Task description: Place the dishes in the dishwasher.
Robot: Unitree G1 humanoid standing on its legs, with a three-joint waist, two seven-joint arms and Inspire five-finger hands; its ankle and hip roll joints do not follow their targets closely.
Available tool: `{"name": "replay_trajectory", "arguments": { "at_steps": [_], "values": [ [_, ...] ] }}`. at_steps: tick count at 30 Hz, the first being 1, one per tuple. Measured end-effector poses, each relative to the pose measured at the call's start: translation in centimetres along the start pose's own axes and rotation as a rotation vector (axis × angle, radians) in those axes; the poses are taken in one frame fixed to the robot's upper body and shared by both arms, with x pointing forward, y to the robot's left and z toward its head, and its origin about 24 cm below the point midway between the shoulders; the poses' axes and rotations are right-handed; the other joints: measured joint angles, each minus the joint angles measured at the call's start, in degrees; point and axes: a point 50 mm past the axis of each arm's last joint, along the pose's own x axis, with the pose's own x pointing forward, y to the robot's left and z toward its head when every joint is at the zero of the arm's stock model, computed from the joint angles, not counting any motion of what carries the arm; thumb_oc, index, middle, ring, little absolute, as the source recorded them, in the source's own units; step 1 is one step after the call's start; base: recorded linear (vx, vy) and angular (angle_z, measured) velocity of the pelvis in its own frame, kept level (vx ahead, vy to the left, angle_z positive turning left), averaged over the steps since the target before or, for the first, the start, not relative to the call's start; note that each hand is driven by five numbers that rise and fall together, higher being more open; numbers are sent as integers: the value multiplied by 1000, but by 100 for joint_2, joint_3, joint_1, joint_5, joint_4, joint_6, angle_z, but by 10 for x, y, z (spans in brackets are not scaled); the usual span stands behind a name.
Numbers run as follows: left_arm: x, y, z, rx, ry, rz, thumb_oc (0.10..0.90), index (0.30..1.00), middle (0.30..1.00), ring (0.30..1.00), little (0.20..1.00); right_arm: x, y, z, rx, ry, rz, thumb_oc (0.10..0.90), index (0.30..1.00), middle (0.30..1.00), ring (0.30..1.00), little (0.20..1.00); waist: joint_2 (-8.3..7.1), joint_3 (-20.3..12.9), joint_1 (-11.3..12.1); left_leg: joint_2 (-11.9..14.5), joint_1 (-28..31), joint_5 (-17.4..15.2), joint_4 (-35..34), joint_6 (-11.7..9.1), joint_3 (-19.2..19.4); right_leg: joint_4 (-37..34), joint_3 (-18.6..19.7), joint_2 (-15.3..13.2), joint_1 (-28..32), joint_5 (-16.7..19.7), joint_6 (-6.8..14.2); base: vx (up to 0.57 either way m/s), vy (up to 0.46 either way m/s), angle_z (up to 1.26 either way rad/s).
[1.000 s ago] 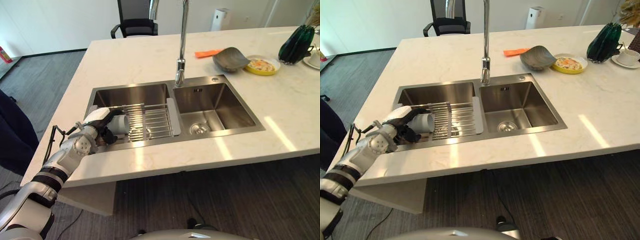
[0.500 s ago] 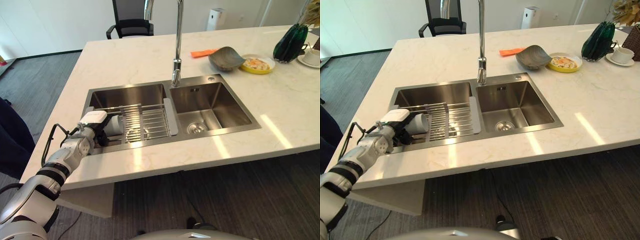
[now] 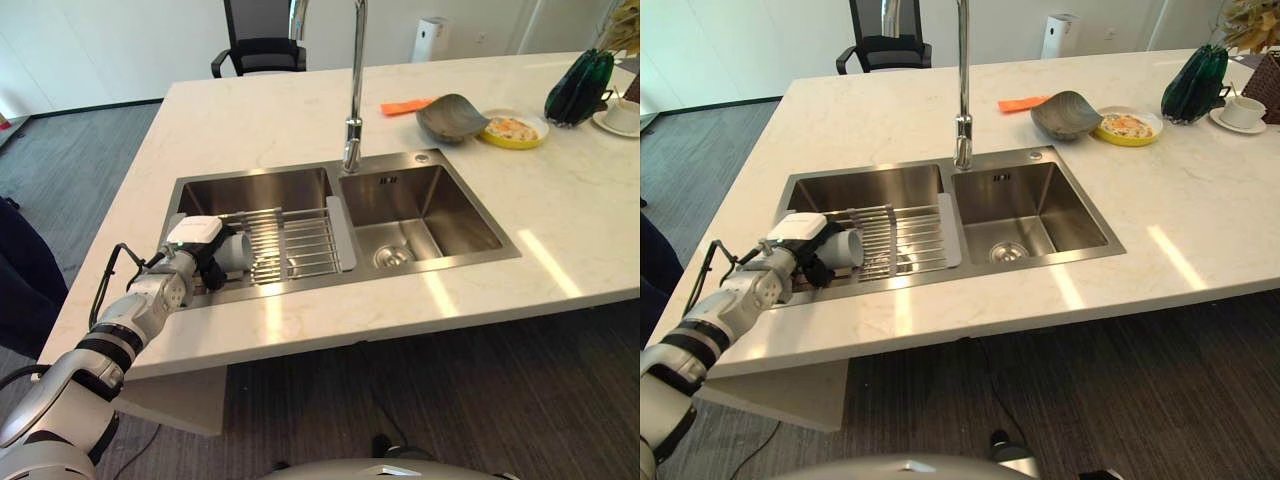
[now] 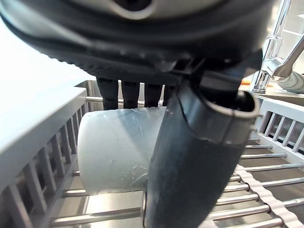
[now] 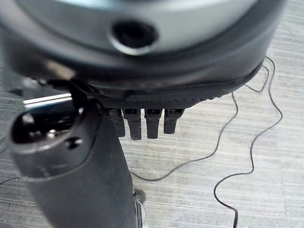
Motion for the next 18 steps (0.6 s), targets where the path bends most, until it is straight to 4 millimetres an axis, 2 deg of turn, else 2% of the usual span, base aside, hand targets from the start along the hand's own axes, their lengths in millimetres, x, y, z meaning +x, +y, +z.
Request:
{"name": "replay_trajectory", "arguments": {
  "at_steps": [6,9,18],
  "values": [
    [0,5,23,-10,-100,6,400,300,300,300,300,0,0,2,1,-10,-1,800,900,900,900,900,-32,20,17,-1,-1,0,0,0,0,0,0,0,1,0,0,0,0,0],
    [-2,6,51,-55,-216,20,400,300,300,300,300,0,1,2,1,-8,1,800,900,900,900,900,-66,39,42,-5,-1,-1,0,2,-3,0,-4,-6,4,0,0,0,0,0],
    [-1,8,65,-83,-258,22,400,300,300,300,300,1,2,6,2,-12,2,800,900,900,900,900,-73,43,-23,-8,0,-4,0,6,4,0,3,-7,1,3,-3,0,0,0]
  ]
}}
